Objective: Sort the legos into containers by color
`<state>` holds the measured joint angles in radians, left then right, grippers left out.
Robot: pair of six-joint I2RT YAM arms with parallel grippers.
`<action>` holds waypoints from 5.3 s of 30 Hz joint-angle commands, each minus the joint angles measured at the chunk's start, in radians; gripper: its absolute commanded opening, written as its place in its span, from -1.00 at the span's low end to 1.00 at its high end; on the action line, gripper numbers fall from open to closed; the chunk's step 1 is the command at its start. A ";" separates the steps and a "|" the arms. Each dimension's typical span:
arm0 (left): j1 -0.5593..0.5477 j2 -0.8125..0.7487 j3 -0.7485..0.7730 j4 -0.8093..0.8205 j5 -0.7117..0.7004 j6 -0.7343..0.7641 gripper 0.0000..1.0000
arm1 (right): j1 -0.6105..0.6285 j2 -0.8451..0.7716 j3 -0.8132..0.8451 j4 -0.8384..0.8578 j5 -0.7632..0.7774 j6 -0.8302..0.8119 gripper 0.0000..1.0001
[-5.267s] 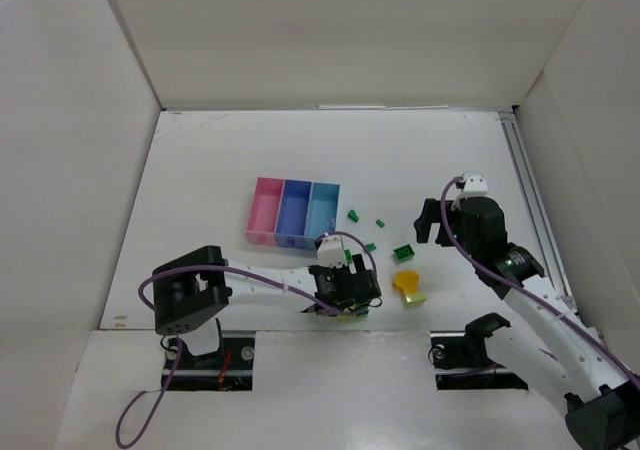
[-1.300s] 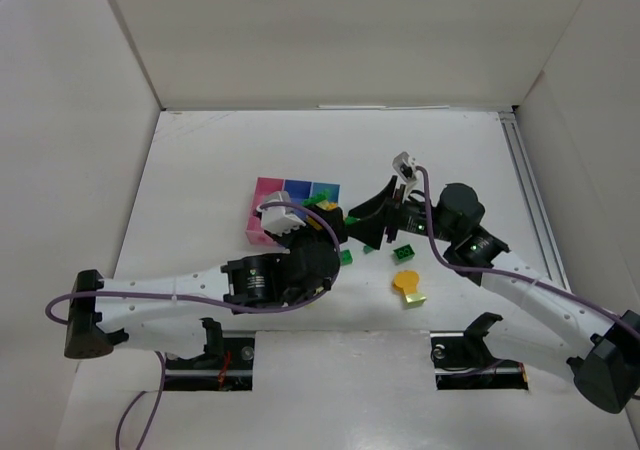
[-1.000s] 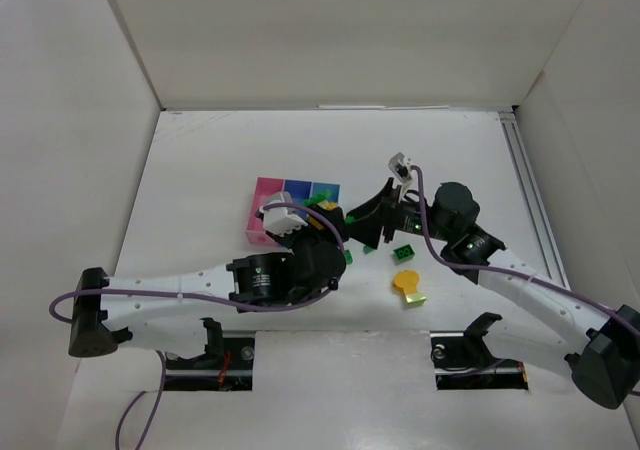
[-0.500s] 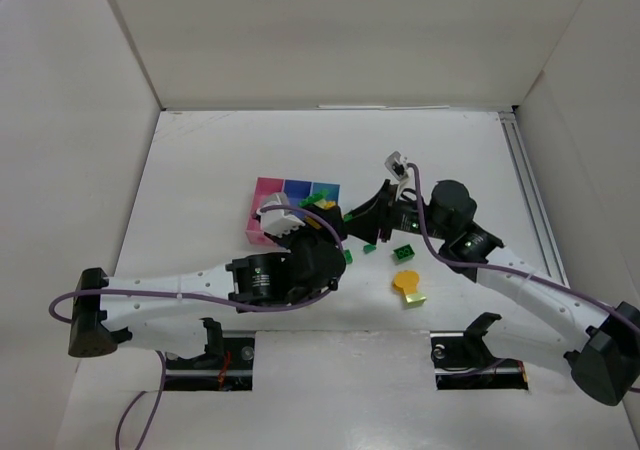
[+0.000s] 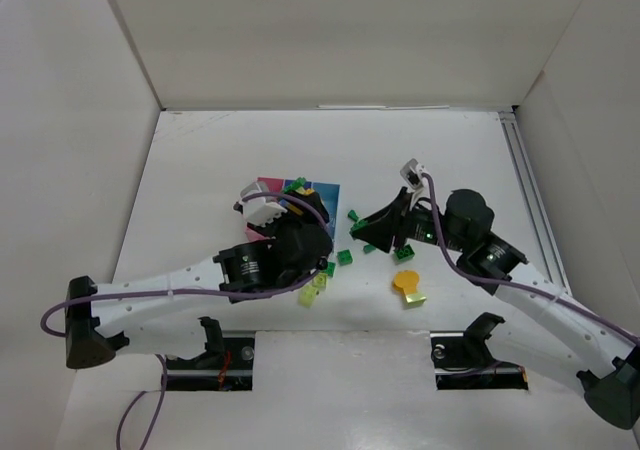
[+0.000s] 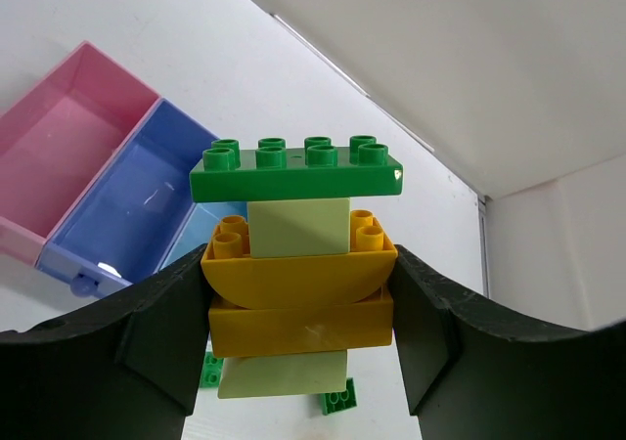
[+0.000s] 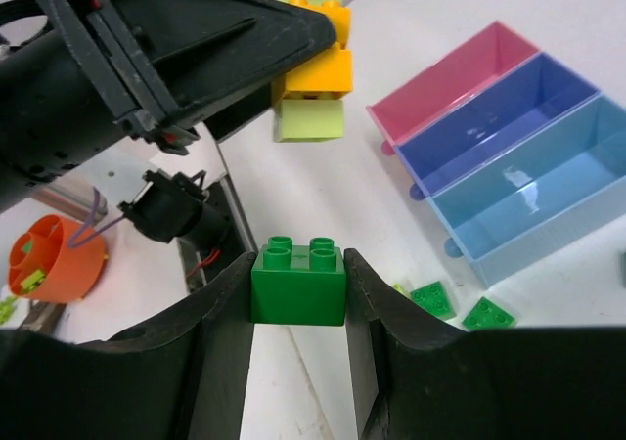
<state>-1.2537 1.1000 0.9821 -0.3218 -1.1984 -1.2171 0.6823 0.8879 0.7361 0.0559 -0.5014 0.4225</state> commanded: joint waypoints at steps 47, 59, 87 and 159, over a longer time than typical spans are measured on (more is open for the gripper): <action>0.155 -0.134 -0.069 -0.085 0.183 -0.223 -0.23 | 0.109 0.240 0.017 0.392 -0.041 -0.187 0.81; 0.155 -0.114 -0.069 -0.011 0.183 -0.226 -0.25 | 0.155 0.394 0.103 0.466 0.018 0.013 0.78; 0.134 -0.170 -0.143 0.107 0.163 -0.162 -0.30 | 0.164 0.499 0.204 0.466 0.035 0.078 -0.13; 0.200 -0.310 -0.123 -0.059 0.249 -0.119 -0.35 | 0.204 0.457 0.146 0.518 0.000 -0.120 0.44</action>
<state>-1.0584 0.8024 0.8524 -0.4549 -0.9543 -1.3827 0.8783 1.3365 0.8997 0.4232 -0.4973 0.2005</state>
